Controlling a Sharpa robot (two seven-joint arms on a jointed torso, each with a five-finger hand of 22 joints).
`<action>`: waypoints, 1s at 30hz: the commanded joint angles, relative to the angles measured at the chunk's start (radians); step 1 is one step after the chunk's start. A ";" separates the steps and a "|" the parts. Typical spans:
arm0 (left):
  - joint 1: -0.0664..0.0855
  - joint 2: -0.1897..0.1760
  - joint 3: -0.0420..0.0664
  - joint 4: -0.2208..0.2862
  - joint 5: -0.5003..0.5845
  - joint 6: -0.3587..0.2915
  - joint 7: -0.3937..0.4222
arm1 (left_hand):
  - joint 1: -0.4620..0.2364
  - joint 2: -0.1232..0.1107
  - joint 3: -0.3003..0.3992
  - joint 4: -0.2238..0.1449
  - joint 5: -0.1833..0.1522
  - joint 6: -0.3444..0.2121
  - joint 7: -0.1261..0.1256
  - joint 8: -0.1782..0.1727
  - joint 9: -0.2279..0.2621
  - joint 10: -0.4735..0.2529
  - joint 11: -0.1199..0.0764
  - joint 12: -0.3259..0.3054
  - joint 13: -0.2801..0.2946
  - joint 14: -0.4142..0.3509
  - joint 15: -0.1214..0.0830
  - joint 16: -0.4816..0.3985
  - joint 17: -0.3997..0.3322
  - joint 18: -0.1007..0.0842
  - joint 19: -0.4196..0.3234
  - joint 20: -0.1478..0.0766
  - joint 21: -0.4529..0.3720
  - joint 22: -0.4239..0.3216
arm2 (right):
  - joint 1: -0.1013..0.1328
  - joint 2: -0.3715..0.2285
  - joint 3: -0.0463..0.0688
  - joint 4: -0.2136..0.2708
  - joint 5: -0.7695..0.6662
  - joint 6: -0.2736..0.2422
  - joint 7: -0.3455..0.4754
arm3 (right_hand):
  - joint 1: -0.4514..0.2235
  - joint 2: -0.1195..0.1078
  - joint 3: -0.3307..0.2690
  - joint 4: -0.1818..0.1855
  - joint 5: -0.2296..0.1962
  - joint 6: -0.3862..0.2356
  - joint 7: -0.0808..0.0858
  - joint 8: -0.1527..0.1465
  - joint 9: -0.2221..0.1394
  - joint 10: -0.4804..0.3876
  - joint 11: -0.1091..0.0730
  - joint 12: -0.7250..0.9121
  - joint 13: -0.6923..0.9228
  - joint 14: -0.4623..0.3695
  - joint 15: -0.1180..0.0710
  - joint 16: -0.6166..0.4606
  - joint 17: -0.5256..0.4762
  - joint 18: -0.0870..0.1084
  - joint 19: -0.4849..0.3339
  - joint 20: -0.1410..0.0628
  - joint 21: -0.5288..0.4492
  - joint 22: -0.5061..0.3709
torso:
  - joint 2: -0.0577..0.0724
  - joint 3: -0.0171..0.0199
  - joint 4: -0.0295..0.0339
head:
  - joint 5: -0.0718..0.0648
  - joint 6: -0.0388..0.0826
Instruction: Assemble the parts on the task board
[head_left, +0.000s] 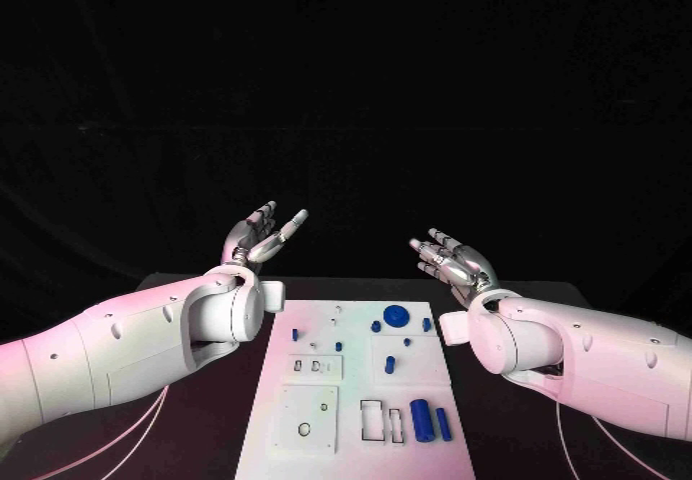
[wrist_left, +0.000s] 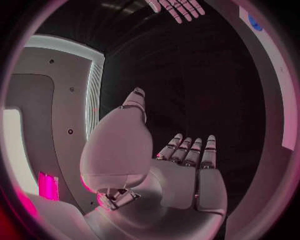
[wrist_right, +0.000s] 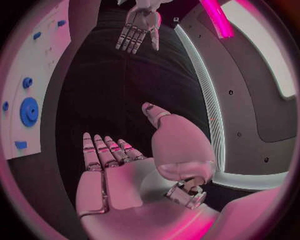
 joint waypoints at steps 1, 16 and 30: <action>0.002 0.003 0.000 0.000 0.016 0.062 0.022 | 0.087 0.058 0.062 0.008 -0.004 0.097 0.107 0.032 0.019 0.107 0.055 0.023 0.013 0.124 0.043 0.039 0.025 -0.003 0.054 0.032 0.034 0.017 | 0.016 0.005 -0.013 -0.015 -0.033 0.197 -0.057 | 0.176 -0.012 0.066 -0.108 0.010 0.269 0.165 0.091 0.059 0.364 -0.006 0.072 0.034 0.386 -0.016 0.109 0.064 0.046 0.238 0.005 0.089 0.044 | 0.000 -0.0003 0.0000 | 0.000 0.000; 0.014 -0.100 0.003 0.081 -0.099 0.200 -0.033 | 0.222 0.090 0.221 -0.003 -0.021 0.664 0.084 0.218 0.125 0.884 0.018 0.126 0.045 0.862 -0.053 0.292 0.193 0.036 0.711 -0.027 0.404 0.172 | 0.083 0.001 -0.029 -0.115 -0.819 0.112 -0.126 | 0.224 -0.091 0.175 -0.188 -0.026 0.708 0.107 0.209 0.128 0.836 -0.083 0.051 0.035 0.775 -0.110 0.192 0.104 0.105 0.617 -0.034 0.251 0.095 | 0.051 0.0025 0.0027 | -0.010 -0.012; 0.029 -0.182 0.017 0.214 -0.117 0.254 -0.069 | 0.212 0.052 0.268 -0.003 -0.025 0.680 0.079 0.205 0.121 0.925 0.009 0.085 0.044 0.910 -0.069 0.304 0.238 0.034 0.765 -0.054 0.480 0.207 | 0.137 0.015 -0.029 -0.120 -1.255 0.215 -0.308 | 0.234 -0.121 0.081 -0.200 -0.017 0.773 0.064 0.216 0.135 0.903 -0.132 0.058 0.052 1.004 -0.193 0.371 0.254 0.104 0.772 -0.119 0.481 0.224 | 0.117 0.0045 0.0158 | -0.025 -0.005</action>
